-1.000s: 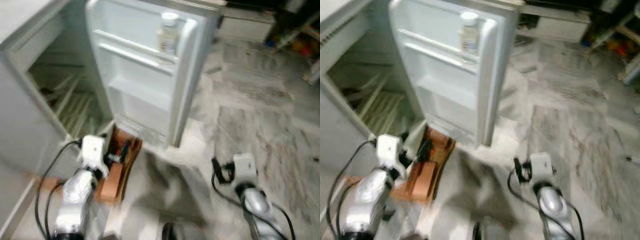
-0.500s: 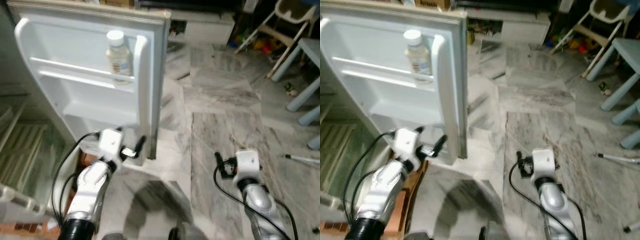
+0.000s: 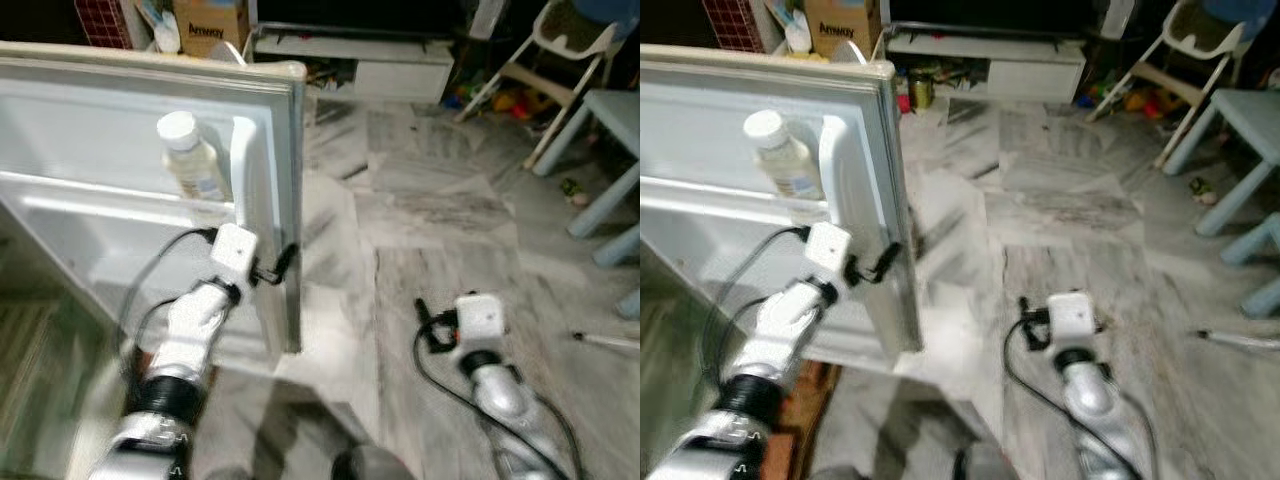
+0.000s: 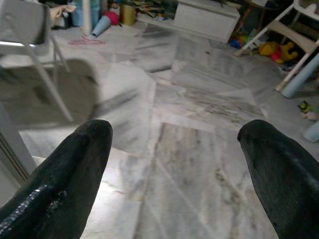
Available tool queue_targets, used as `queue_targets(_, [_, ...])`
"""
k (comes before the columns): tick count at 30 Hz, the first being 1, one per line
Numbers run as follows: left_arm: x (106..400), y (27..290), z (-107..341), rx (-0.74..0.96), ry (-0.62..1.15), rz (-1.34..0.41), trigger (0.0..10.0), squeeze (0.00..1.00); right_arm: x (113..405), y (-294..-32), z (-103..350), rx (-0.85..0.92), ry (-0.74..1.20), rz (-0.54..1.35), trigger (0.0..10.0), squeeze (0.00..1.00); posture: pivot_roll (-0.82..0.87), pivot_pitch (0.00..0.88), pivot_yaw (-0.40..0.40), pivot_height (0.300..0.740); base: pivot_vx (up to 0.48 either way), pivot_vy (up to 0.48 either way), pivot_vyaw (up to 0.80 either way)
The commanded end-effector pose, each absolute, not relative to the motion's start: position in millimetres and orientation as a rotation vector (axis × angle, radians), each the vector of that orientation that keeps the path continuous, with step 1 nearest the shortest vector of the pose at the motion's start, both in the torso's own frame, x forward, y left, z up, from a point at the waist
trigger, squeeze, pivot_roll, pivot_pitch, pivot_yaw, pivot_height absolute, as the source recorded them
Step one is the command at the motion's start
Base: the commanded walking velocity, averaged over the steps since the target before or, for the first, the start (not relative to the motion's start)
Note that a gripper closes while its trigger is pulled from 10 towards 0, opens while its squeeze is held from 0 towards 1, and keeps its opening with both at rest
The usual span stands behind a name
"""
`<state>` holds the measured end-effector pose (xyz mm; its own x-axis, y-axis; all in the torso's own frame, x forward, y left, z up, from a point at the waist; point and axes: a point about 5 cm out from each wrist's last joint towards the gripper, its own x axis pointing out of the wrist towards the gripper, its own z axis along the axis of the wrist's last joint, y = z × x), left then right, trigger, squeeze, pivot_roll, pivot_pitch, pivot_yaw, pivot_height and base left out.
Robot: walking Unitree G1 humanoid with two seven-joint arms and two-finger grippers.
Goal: Restocking fridge
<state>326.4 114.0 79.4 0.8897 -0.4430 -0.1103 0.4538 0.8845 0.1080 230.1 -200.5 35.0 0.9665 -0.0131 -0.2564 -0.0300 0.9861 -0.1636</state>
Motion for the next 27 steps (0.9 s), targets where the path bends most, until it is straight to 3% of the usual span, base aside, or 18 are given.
queue_targets(1, [331.5,111.2,86.9,0.159,0.05,-0.481,10.0,0.0,235.4,-193.6,42.0,-0.162,0.227,0.022,10.0,0.0,0.01,0.0,-0.046,0.74,0.458,0.0,0.0])
queue_targets(9, [339.2,109.2,93.3,0.163,0.025,-0.484,10.0,0.0,235.0,-192.4,42.8,-0.165,0.227,0.024,10.0,0.0,0.01,0.0,-0.041,0.74,0.456,0.0,0.0])
queue_targets(17, [294.5,147.0,52.6,0.192,0.101,-0.455,10.0,0.0,233.1,-192.9,40.1,-0.162,0.241,0.027,10.0,0.0,0.03,0.006,-0.048,0.74,0.429,0.0,0.0])
queue_targets(22, [263.5,176.0,40.1,0.169,0.133,-0.336,10.0,0.0,235.1,-192.3,38.0,-0.167,0.25,0.048,10.0,0.0,0.05,0.006,-0.06,0.74,0.0,0.0,0.0])
queue_targets(27, [251.8,188.7,41.6,0.158,0.121,-0.244,10.0,0.0,236.5,-192.5,37.3,-0.171,0.252,0.055,10.0,0.0,0.07,0.003,-0.067,0.74,0.0,0.0,0.0])
